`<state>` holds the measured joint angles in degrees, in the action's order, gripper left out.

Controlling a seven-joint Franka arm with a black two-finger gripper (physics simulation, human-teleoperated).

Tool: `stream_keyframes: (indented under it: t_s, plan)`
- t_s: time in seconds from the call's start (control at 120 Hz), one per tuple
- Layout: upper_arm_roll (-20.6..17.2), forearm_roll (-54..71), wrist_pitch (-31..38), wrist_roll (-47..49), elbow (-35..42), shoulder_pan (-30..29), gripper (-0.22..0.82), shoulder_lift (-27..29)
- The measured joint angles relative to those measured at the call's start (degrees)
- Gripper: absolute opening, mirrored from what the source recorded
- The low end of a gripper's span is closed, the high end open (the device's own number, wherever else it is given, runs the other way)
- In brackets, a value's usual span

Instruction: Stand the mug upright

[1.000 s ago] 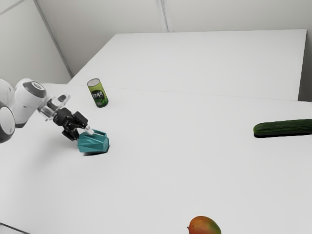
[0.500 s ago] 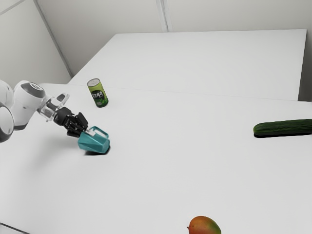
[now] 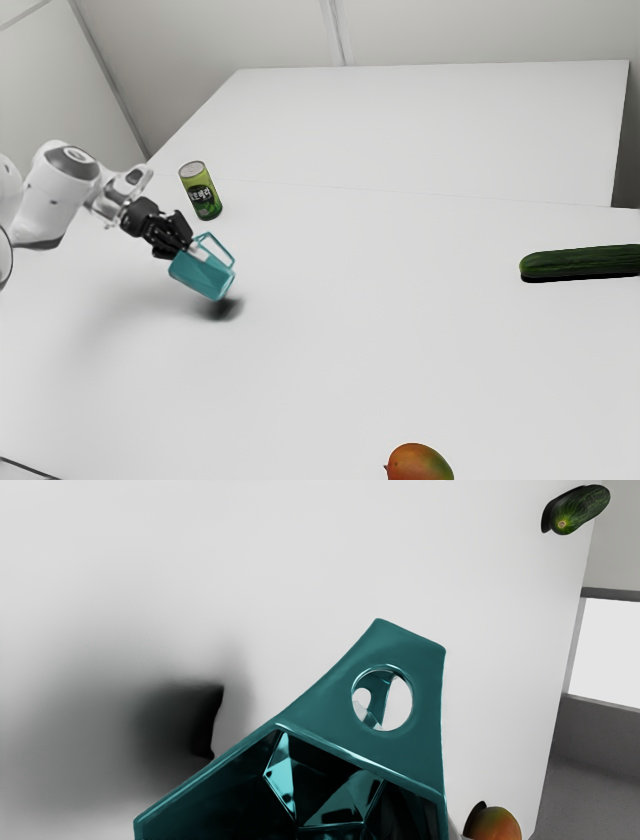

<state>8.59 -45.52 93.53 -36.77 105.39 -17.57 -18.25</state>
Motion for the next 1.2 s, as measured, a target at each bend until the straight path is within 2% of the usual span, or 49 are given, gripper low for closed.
stream_keyframes:
  t_s: [0.1,0.217,0.358,0.433,0.742,1.2]
  plan:
    - [-0.09,3.09,4.45,0.49,3.79,2.56,-0.17,3.83]
    - [1.47,8.56,13.81,1.55,10.72,9.85,-0.18,8.9]
    - [2.14,18.56,21.53,3.85,12.21,13.15,-0.18,11.24]
    - [4.36,21.59,23.86,5.09,12.3,16.24,-0.18,11.64]
    - [6.42,32.39,27.87,9.75,12.85,20.34,-0.18,12.51]
    - [9.11,44.24,30.1,17.45,19.58,26.88,-0.18,16.71]
